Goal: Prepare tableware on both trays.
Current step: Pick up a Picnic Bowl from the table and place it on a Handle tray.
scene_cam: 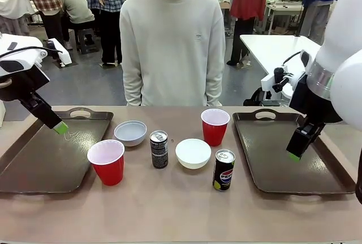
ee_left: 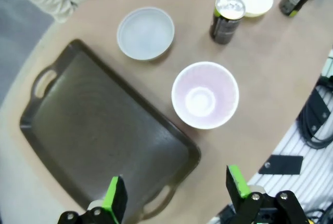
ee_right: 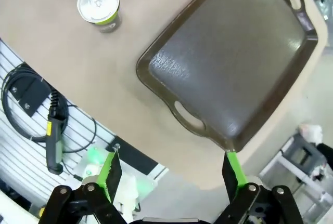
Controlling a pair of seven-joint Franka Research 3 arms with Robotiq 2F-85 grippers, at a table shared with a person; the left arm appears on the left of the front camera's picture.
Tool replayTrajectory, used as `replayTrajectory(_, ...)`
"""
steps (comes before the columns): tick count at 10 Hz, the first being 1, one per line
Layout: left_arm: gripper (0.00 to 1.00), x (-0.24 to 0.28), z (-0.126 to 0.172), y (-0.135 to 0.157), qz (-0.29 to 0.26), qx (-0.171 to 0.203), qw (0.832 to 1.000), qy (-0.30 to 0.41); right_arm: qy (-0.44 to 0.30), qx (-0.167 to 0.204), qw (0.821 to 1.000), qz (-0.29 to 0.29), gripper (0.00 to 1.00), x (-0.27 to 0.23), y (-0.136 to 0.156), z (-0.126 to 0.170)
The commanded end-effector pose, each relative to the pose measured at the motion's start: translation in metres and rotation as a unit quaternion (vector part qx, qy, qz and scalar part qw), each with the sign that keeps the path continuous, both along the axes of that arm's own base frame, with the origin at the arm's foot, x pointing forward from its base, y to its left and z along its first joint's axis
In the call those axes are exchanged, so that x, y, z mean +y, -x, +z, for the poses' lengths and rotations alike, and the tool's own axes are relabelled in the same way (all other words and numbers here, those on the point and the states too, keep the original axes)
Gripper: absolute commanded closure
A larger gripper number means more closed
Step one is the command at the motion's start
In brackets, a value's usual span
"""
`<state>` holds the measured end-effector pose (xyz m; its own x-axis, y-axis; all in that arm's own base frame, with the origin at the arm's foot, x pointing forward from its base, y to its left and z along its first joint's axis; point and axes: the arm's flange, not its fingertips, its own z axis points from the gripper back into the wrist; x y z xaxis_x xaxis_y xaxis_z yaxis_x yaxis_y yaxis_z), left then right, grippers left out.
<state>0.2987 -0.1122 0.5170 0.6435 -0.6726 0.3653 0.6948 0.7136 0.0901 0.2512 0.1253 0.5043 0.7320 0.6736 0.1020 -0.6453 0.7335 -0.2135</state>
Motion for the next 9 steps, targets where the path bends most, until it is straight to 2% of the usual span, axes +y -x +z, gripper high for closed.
replayTrajectory(1, 0.0, 0.001, 0.0, 0.0, 0.0, -0.002, 1.0, -0.005, 0.006, -0.008, 1.0, 0.005, 0.0, 0.003, -0.001, 0.0)
replayTrajectory(2, 0.0, 0.019, -0.003, -0.003, 0.018, 0.037, 0.997, 0.063, -0.098, 0.06, 0.993, -0.029, 0.0, -0.021, -0.006, -0.002)
replayTrajectory(3, 0.0, 0.047, -0.004, -0.005, 0.013, 0.088, 0.984, 0.155, -0.184, 0.118, 0.974, -0.064, 0.0, -0.058, -0.009, -0.007)
replayTrajectory(4, 0.0, 0.07, -0.004, -0.004, 0.012, 0.115, 0.971, 0.21, -0.237, 0.153, 0.954, -0.103, 0.0, -0.088, -0.008, -0.011)
replayTrajectory(5, 0.0, 0.095, -0.007, -0.002, 0.016, 0.13, 0.953, 0.273, -0.305, 0.169, 0.927, -0.139, 0.0, -0.118, -0.006, -0.017)
replayTrajectory(6, 0.0, 0.12, -0.014, -0.004, 0.03, 0.133, 0.935, 0.328, -0.381, 0.171, 0.889, -0.189, 0.0, -0.148, -0.006, -0.03)
replayTrajectory(7, 0.0, 0.144, -0.022, 0.0, 0.051, 0.122, 0.915, 0.381, -0.455, 0.174, 0.848, -0.21, 0.0, -0.167, -0.002, -0.047)
replayTrajectory(8, 0.0, 0.165, -0.035, 0.008, 0.059, 0.124, 0.898, 0.418, -0.487, 0.174, 0.826, -0.224, 0.0, -0.183, 0.005, -0.059)
replayTrajectory(9, 0.0, 0.183, -0.044, 0.017, 0.076, 0.125, 0.89, 0.432, -0.502, 0.166, 0.816, -0.234, 0.0, -0.197, 0.013, -0.061)
